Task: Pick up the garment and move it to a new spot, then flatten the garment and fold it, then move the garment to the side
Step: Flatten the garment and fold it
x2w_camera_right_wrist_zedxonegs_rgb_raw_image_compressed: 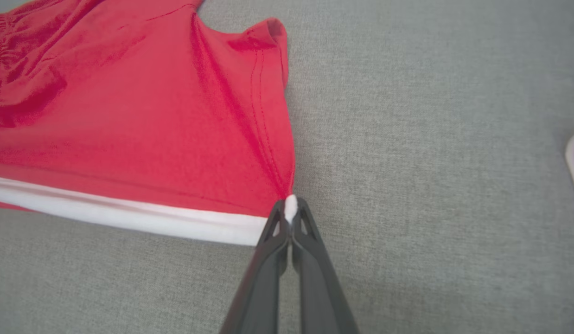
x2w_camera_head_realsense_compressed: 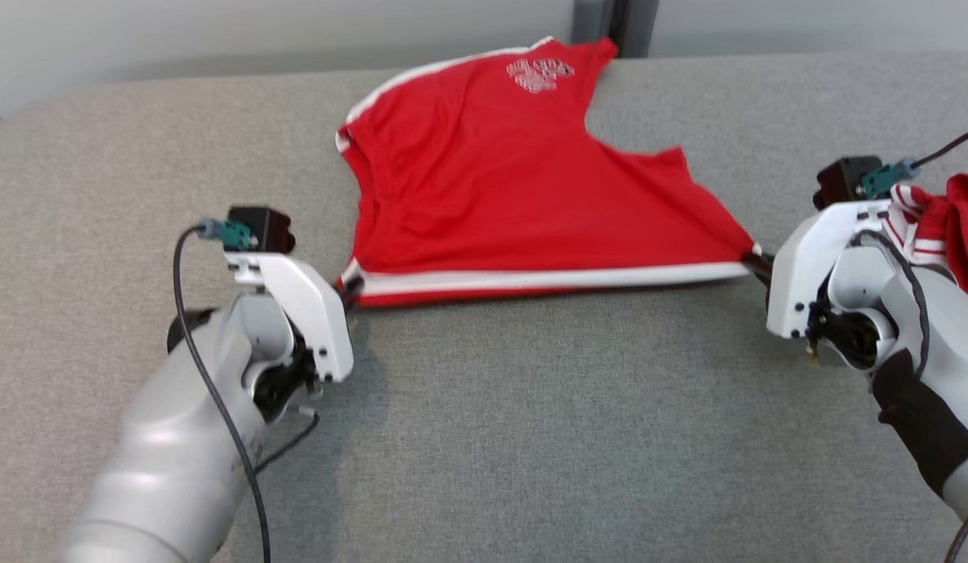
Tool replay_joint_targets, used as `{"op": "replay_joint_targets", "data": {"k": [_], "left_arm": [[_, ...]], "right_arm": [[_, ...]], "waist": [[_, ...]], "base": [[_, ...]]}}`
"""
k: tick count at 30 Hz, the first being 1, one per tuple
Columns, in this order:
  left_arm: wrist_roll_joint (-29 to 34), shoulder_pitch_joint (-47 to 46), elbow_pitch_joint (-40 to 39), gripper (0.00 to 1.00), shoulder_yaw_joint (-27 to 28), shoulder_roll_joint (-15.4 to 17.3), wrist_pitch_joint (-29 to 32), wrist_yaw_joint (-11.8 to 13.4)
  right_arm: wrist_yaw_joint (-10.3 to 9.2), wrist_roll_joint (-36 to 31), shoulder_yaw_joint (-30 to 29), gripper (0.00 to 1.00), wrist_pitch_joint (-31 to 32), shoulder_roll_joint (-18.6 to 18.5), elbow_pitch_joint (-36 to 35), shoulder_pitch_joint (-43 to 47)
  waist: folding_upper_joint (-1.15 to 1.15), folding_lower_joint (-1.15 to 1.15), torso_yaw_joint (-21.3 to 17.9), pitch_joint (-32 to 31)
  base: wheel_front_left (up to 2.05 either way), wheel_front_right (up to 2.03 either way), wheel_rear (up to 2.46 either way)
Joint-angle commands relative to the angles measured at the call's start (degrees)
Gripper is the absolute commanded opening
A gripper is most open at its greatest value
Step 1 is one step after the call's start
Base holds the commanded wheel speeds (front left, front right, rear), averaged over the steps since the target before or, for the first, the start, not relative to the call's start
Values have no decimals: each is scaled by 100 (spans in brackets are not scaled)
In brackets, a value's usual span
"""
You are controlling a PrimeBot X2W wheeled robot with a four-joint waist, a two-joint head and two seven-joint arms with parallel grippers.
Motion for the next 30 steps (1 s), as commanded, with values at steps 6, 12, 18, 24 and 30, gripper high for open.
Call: {"op": "replay_joint_targets", "data": {"k": [6,12,18,24,30], "left_arm": [[-286,780,-755,0,-406,467,470,4],[-713,1511,-1738,0,-657,916,854,4],[-1065,2118,-2604,0,-742,1321,1112,5],[-1362,2729,-3409,0,-709,1632,1284,131],[-1552,3286,-4341,0,-731,1903,1382,285]], "right_arm": [[-17,355,193,0,623,-394,-179,443],[-17,763,338,0,1464,-658,-439,846],[-17,1042,369,0,2044,-969,-789,1195],[-17,1200,334,0,2442,-1267,-1266,1536],[-16,1295,255,0,2921,-1660,-1972,1935]], "waist": [[0,0,81,-512],[0,0,80,-867],[0,0,93,-1105],[0,0,98,-1241],[0,0,86,-1263]], "base": [[0,0,0],[0,0,0],[0,0,0],[0,0,0],[0,0,0]]}}
